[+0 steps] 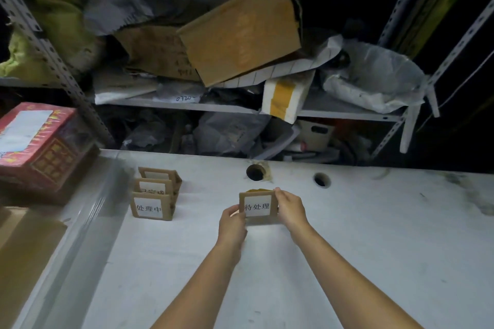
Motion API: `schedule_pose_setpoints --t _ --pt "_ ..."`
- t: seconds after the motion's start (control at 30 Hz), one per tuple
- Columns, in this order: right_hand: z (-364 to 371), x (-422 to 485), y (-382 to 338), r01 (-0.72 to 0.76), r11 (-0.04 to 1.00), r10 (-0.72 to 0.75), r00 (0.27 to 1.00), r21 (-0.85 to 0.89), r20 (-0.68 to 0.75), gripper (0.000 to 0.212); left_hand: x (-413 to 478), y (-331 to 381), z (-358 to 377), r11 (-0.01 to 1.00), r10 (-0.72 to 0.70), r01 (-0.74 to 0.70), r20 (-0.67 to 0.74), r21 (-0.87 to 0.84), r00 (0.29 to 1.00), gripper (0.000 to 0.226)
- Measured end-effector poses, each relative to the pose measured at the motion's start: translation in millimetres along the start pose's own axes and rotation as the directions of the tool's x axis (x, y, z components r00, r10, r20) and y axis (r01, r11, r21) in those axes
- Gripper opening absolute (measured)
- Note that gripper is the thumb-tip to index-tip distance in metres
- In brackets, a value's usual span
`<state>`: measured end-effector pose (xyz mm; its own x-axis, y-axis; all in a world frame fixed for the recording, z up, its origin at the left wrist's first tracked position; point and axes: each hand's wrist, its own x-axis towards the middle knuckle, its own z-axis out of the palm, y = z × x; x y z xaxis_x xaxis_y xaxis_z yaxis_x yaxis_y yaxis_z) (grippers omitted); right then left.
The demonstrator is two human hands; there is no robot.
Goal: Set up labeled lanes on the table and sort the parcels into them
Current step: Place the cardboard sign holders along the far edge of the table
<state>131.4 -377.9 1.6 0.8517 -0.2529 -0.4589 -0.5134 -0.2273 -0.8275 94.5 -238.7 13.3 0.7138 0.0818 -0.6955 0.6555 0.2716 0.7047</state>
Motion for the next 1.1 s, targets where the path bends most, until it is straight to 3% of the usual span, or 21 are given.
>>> schedule_pose_setpoints --t 0.37,0.63,0.8,0.97,1.1 --pt "-1.7 44.5 6.8 0.014 1.000 -0.015 1.000 -0.025 -0.014 0.036 46.0 -10.0 25.2 0.978 0.073 -0.077 0.027 0.193 0.997 0.058" --pt "-4.8 43.6 8.5 0.045 0.999 -0.045 0.999 -0.018 0.001 0.029 57.7 -10.3 27.3 0.972 0.067 -0.071 0.023 0.222 0.997 0.065" --pt "-14.0 37.5 6.7 0.032 0.999 -0.032 0.999 0.001 -0.030 0.028 40.8 -7.3 13.7 0.979 0.036 -0.025 -0.050 0.201 0.998 0.058" --pt "-8.4 6.2 -10.4 0.232 0.958 -0.264 0.942 -0.168 -0.208 0.030 8.1 -8.6 -59.5 0.977 0.109 -0.063 -0.221 0.205 0.969 0.039" --pt "44.0 -24.0 -33.3 0.359 0.921 -0.372 0.925 -0.149 -0.072 0.024 -8.2 3.0 -136.4 0.964 0.185 -0.075 -0.436 0.256 0.881 0.036"
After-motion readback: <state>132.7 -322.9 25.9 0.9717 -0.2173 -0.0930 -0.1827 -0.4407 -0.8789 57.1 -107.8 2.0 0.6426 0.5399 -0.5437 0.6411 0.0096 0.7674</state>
